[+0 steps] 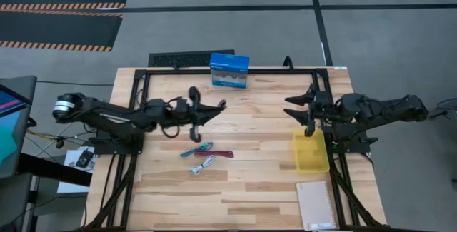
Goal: Pick and place USB-C Cables
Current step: Put the black charger cable into the yellow bin
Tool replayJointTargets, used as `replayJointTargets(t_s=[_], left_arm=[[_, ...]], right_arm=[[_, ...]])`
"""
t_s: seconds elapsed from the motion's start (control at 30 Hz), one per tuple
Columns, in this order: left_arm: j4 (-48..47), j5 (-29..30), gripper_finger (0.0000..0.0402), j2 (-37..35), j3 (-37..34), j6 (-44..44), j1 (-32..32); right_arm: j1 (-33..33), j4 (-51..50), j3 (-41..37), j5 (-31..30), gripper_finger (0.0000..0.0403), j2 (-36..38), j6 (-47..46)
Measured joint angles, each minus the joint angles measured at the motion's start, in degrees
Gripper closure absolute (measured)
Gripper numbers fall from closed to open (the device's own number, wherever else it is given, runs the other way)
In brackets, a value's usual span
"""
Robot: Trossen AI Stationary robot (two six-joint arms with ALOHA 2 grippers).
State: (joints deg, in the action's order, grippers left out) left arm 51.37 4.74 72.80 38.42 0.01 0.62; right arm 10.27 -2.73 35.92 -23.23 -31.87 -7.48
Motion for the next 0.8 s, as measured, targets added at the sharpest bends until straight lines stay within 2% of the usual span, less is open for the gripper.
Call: replayJointTargets(t_s=[0.3,0.53,0.8], left_arm=[[1.97,-10.69,0.039,18.09,15.3,-0.5,-2.19],[2.35,-16.62,0.039,27.72,25.65,-2.22,-3.13],[1.92,-22.56,0.039,35.87,34.78,-11.39,-5.74]], right_arm=[[4.42,12.32,-6.6,-0.9,0.018,2.31,4.07],[6.84,12.41,-6.82,-0.82,0.018,1.26,2.58],[6.57,12.32,-6.82,-0.93,0.018,-2.85,3.15]])
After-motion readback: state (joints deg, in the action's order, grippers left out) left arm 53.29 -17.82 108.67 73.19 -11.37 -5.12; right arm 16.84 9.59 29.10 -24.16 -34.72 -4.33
